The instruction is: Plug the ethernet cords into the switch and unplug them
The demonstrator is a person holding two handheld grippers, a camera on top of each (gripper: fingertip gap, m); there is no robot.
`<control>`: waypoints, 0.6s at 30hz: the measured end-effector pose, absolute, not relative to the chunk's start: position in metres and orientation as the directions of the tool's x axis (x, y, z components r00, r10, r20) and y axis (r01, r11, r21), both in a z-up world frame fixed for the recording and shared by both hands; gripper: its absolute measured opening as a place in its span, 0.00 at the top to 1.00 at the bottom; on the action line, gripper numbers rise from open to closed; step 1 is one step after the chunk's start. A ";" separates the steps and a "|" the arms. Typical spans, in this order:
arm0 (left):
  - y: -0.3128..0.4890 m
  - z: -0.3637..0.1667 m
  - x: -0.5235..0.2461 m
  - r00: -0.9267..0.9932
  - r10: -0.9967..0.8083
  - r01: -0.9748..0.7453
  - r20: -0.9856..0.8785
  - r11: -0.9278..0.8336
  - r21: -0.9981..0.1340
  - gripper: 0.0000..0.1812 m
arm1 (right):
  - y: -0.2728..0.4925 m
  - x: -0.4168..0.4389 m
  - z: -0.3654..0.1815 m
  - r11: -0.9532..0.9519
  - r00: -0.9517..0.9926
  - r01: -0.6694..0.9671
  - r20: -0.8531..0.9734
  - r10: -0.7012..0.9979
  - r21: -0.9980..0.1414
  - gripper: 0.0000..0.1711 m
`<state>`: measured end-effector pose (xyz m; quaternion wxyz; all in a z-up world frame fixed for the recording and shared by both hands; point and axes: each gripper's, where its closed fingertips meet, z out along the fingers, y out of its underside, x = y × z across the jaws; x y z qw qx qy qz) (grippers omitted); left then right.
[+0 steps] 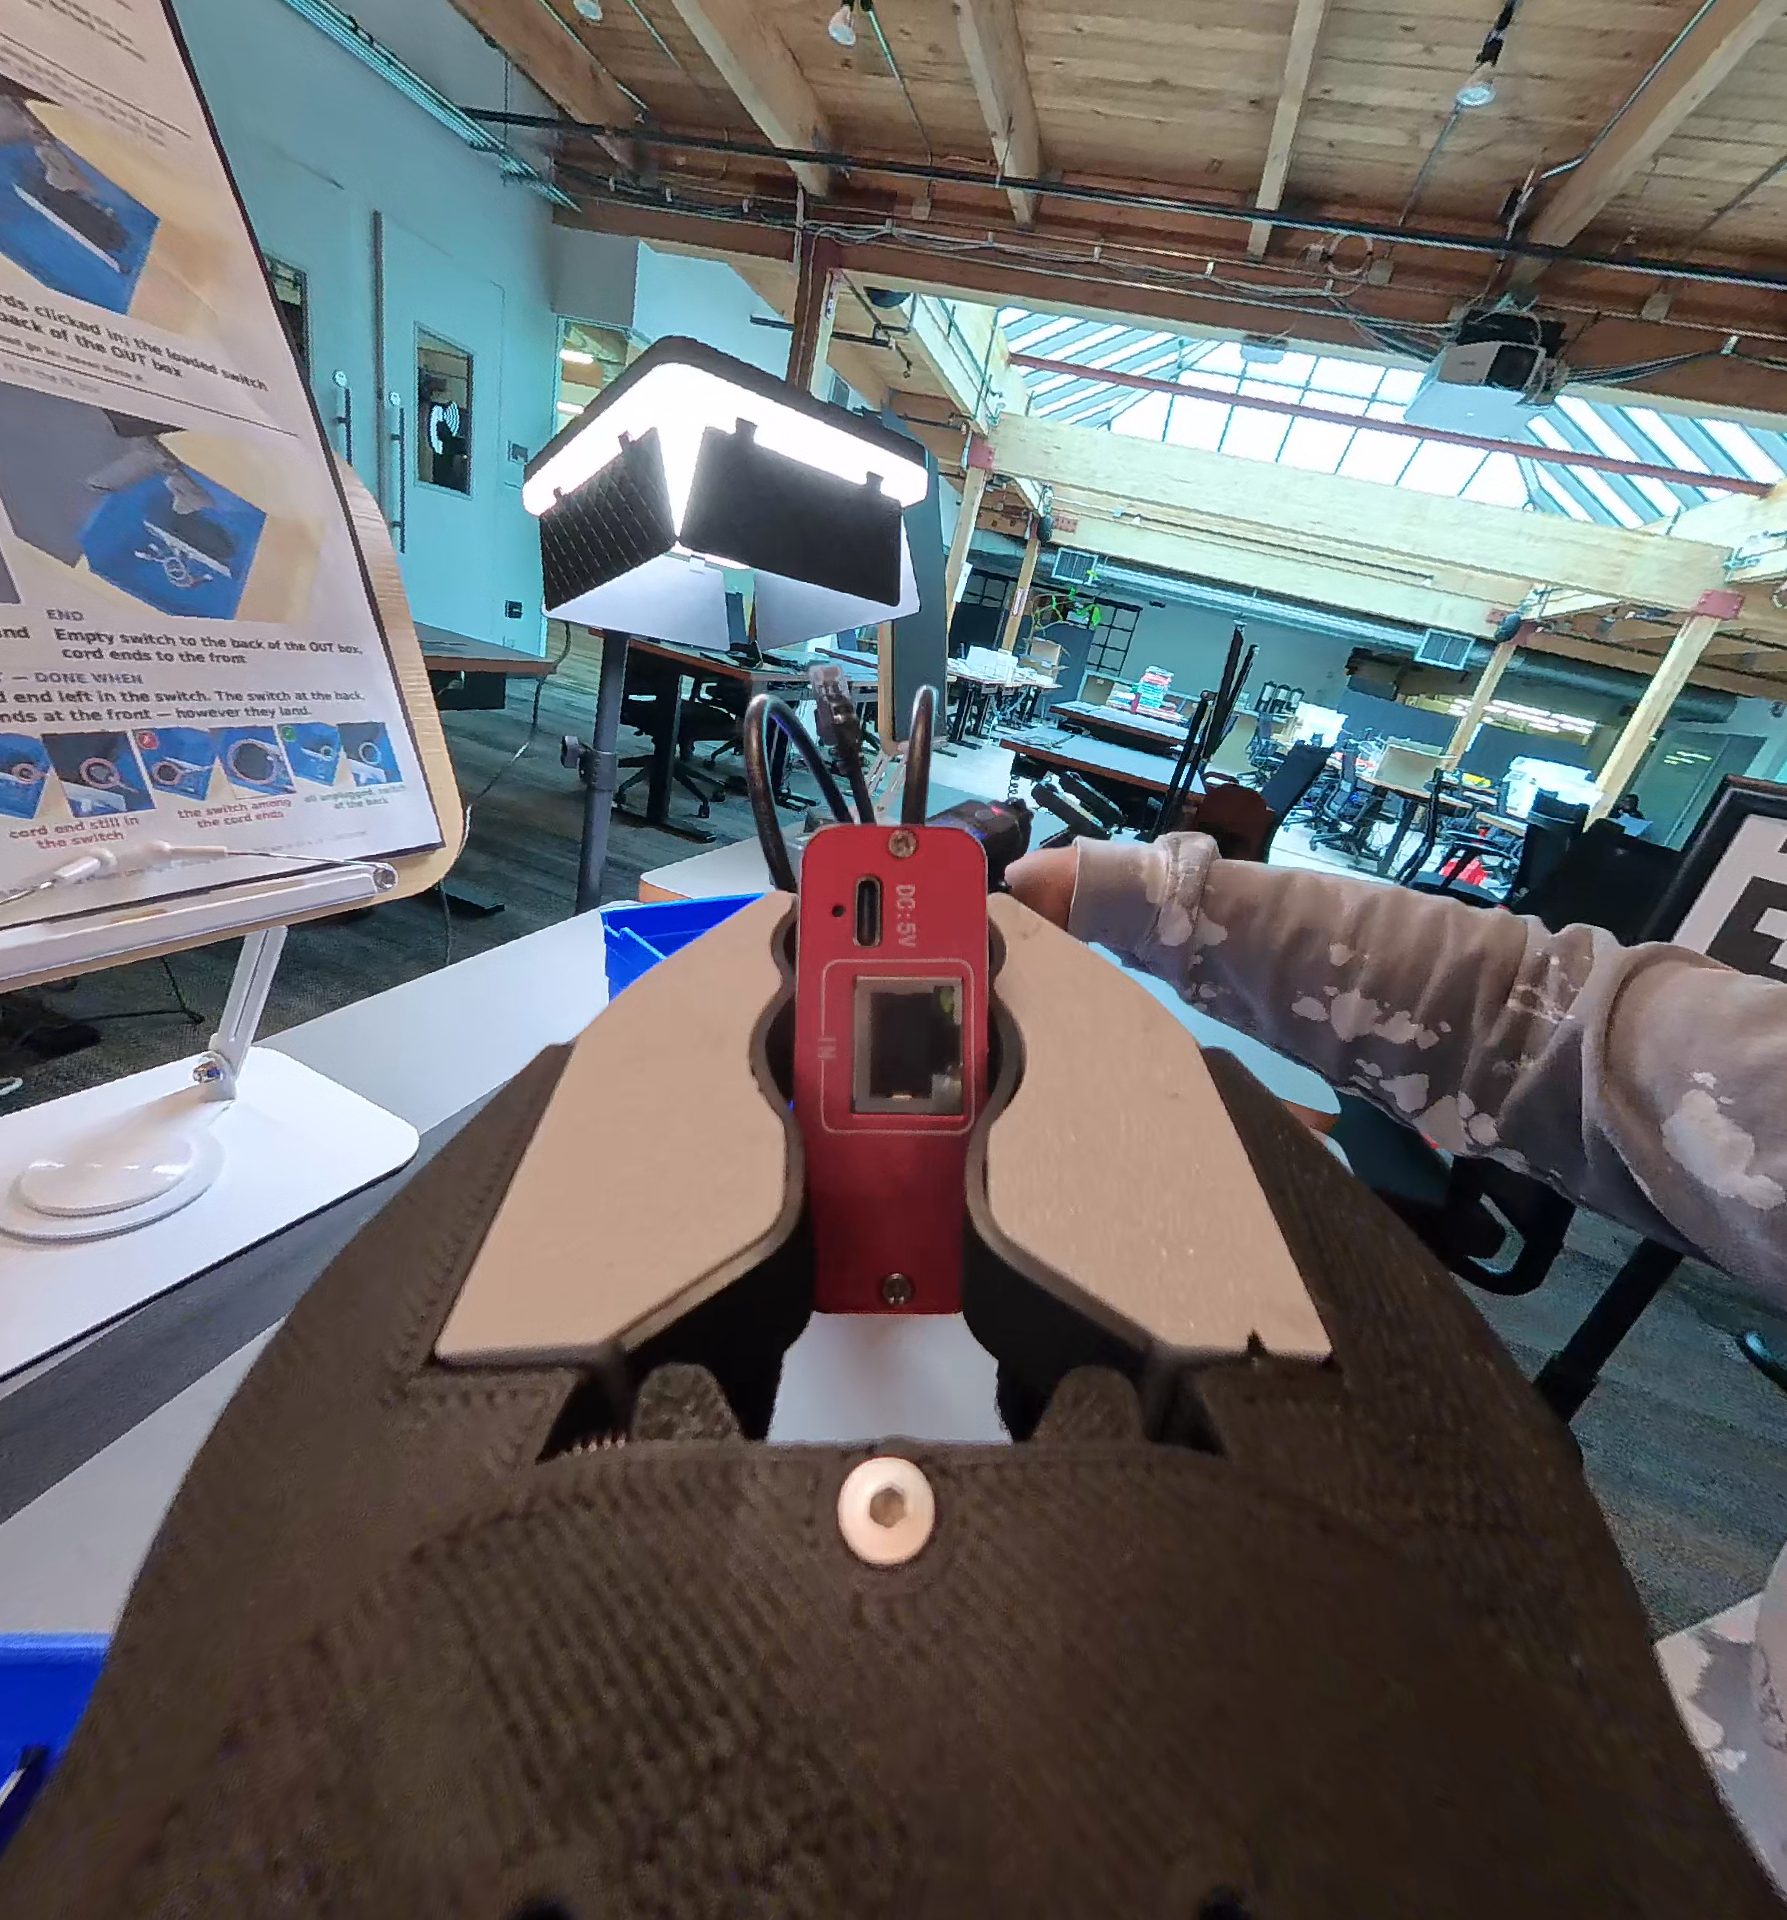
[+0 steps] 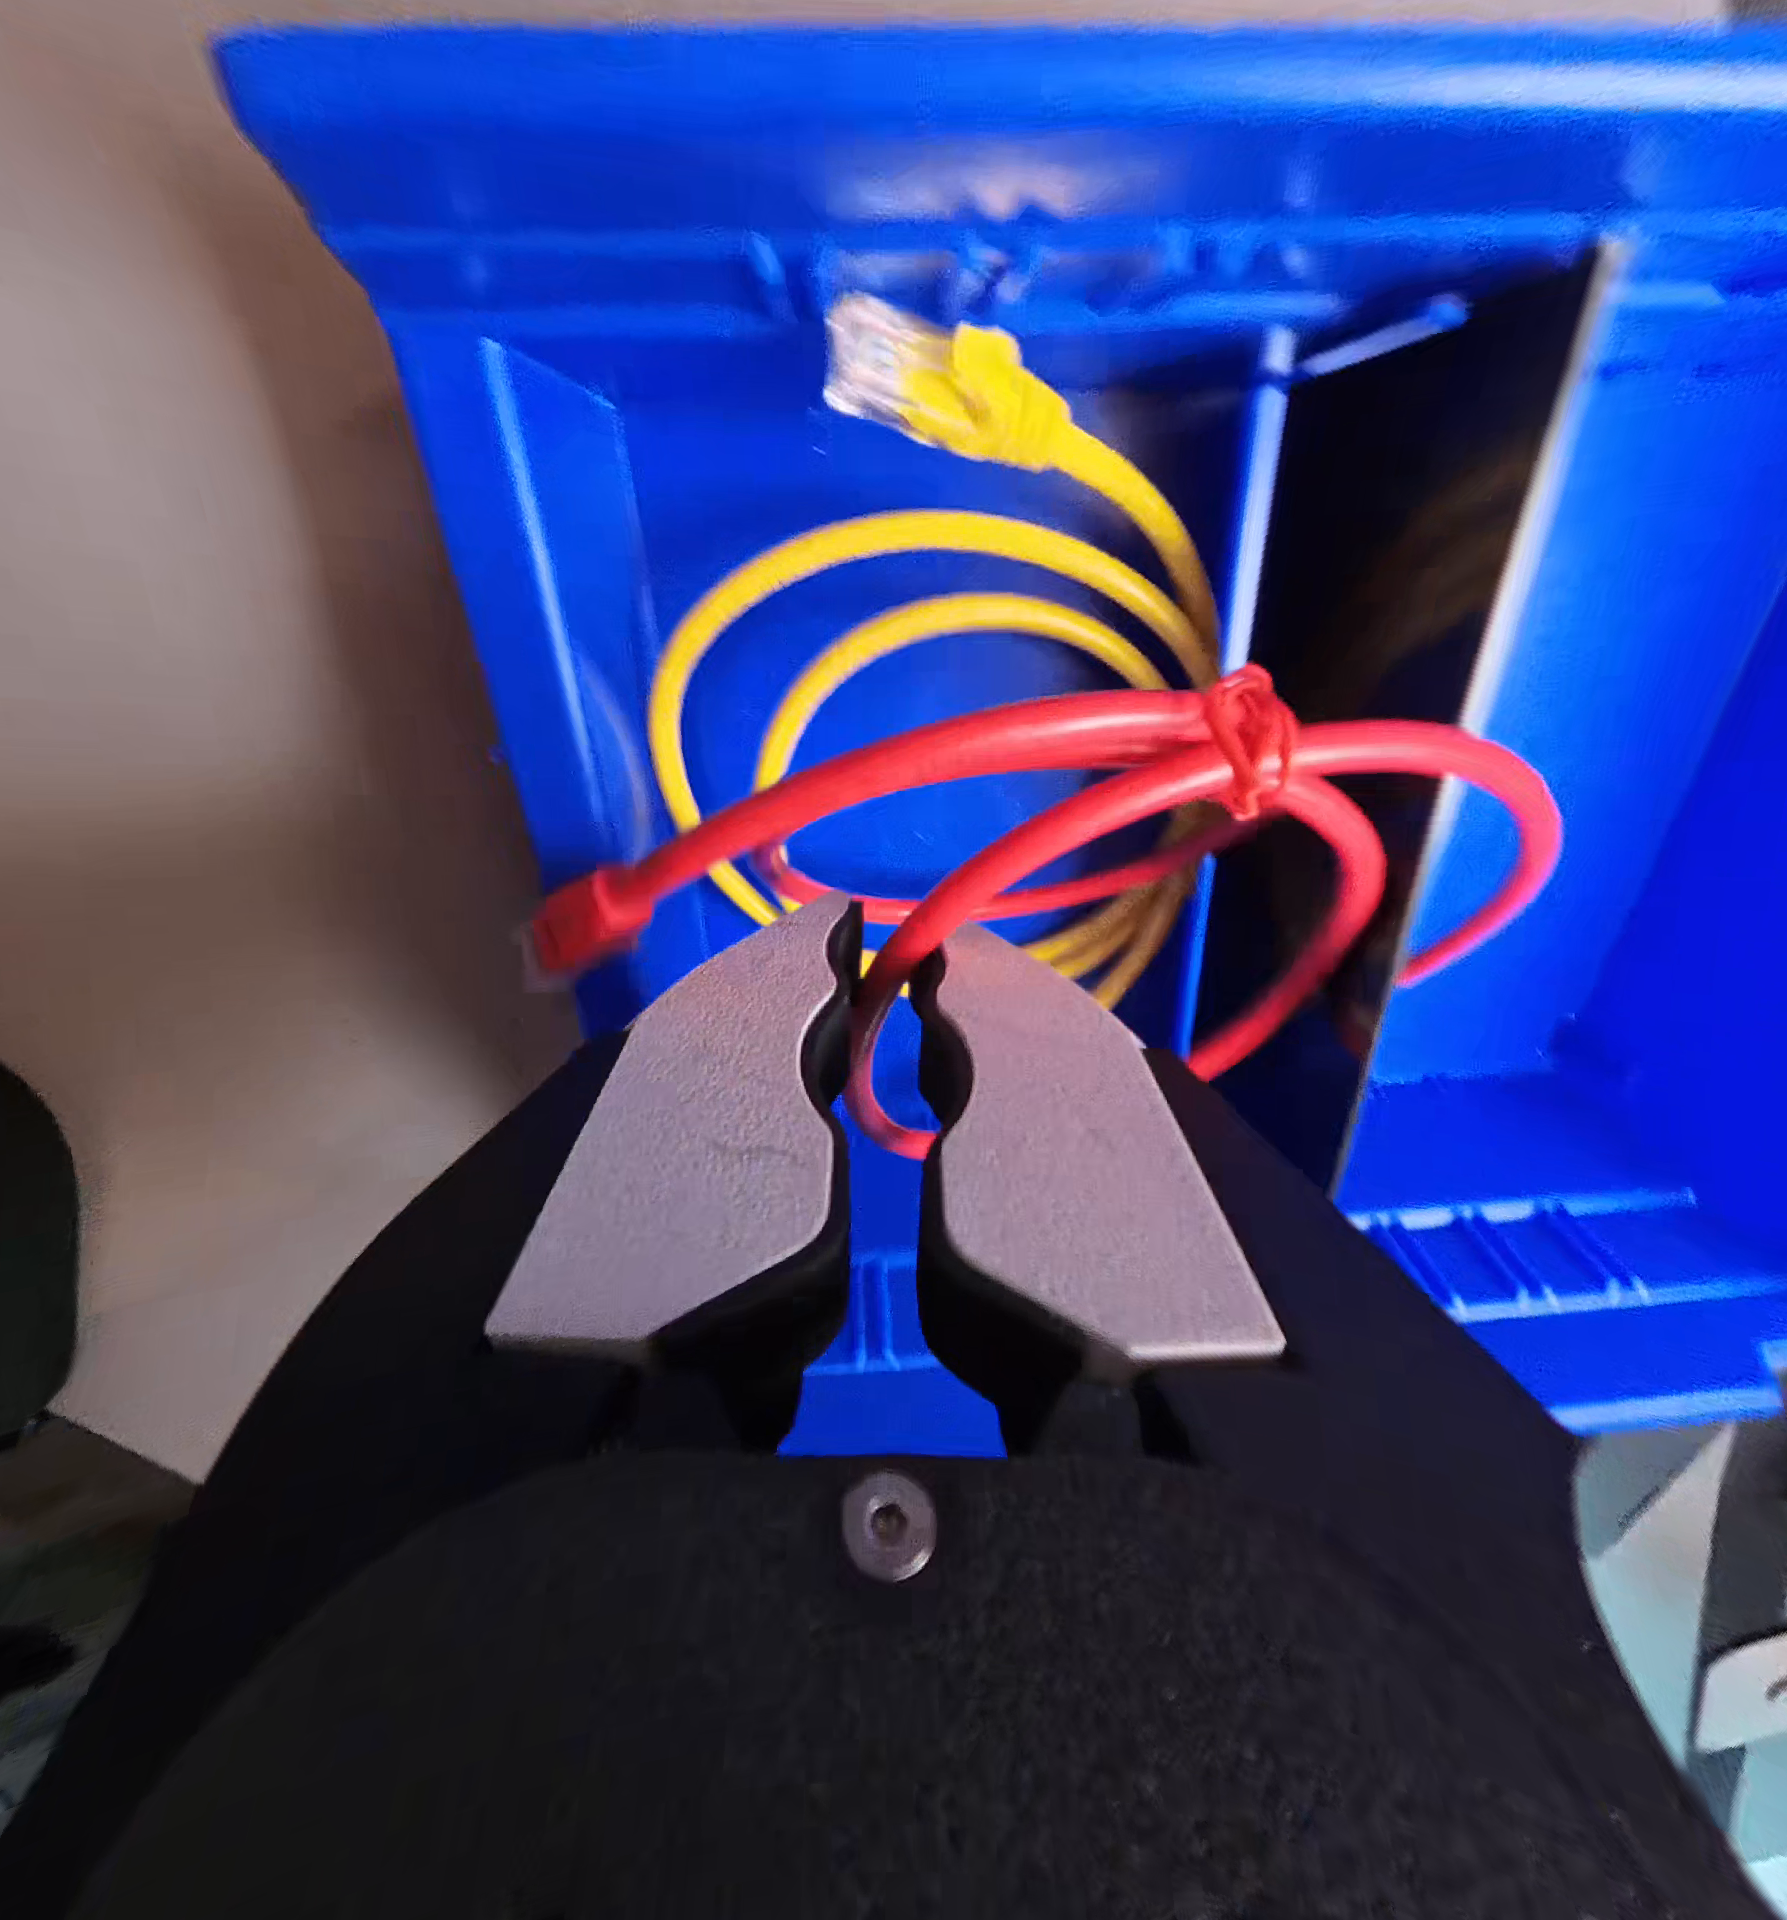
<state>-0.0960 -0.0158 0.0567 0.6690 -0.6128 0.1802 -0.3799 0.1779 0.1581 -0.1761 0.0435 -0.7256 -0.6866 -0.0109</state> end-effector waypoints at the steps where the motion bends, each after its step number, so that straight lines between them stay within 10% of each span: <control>1: -0.016 0.056 -0.096 0.646 -0.730 0.288 0.225 -0.041 -0.957 0.84 | 0.149 0.174 -0.182 -0.030 0.032 0.999 0.045 0.998 -0.032 0.97; 12: -0.015 0.054 -0.099 0.646 -0.726 0.293 0.236 -0.050 -0.955 0.84 | 0.105 0.207 -0.165 0.065 -0.043 0.988 -0.158 0.987 0.139 1.00; 18: -0.014 0.054 -0.099 0.645 -0.726 0.294 0.238 -0.050 -0.954 0.84 | 0.096 0.209 -0.117 0.148 -0.146 0.989 -0.090 0.985 0.016 1.00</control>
